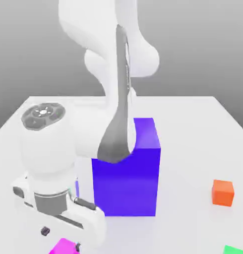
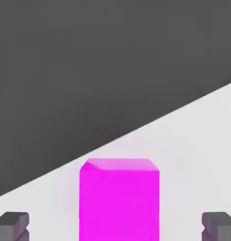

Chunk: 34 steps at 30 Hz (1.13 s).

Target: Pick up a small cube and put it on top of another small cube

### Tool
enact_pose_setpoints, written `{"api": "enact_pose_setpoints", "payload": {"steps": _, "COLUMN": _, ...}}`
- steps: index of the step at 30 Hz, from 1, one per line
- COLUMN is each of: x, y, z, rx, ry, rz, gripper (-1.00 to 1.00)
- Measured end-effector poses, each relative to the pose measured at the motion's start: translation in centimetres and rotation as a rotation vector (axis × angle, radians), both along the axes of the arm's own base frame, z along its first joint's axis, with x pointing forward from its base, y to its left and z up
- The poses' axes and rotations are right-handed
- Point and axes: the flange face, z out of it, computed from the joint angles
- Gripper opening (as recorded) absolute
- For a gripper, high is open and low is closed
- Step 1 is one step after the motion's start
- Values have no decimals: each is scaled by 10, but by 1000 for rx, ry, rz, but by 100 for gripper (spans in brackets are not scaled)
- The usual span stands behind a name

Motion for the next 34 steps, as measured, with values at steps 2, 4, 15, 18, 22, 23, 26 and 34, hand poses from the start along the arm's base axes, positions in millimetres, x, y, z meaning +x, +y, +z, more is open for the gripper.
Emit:
{"api": "enact_pose_setpoints", "payload": {"steps": 2, "x": -1, "y": 0, "z": -9, "rx": 0, "ry": 0, "rz": 0, "gripper": -100}}
{"api": "enact_pose_setpoints", "payload": {"steps": 4, "x": -1, "y": 0, "z": -9, "rx": 0, "ry": 0, "rz": 0, "gripper": -100}}
{"api": "enact_pose_setpoints", "payload": {"steps": 15, "x": 19, "y": 53, "z": 57, "rx": 4, "ry": 1, "rz": 211, "gripper": -100}}
{"api": "enact_pose_setpoints", "payload": {"steps": 18, "x": 35, "y": 122, "z": 68, "rx": 6, "ry": 2, "rz": 473, "gripper": -100}}
{"api": "enact_pose_setpoints", "payload": {"steps": 22, "x": 42, "y": 218, "z": 81, "rx": 7, "ry": 2, "rz": 822, "gripper": -100}}
{"api": "enact_pose_setpoints", "payload": {"steps": 23, "x": 41, "y": 243, "z": 85, "rx": 6, "ry": 2, "rz": 909, "gripper": -100}}
{"api": "enact_pose_setpoints", "payload": {"steps": 26, "x": 32, "y": 316, "z": 96, "rx": 6, "ry": 2, "rz": 1170, "gripper": -100}}
{"api": "enact_pose_setpoints", "payload": {"steps": 34, "x": 23, "y": 363, "z": 50, "rx": 2, "ry": 2, "rz": 1338, "gripper": 100}}
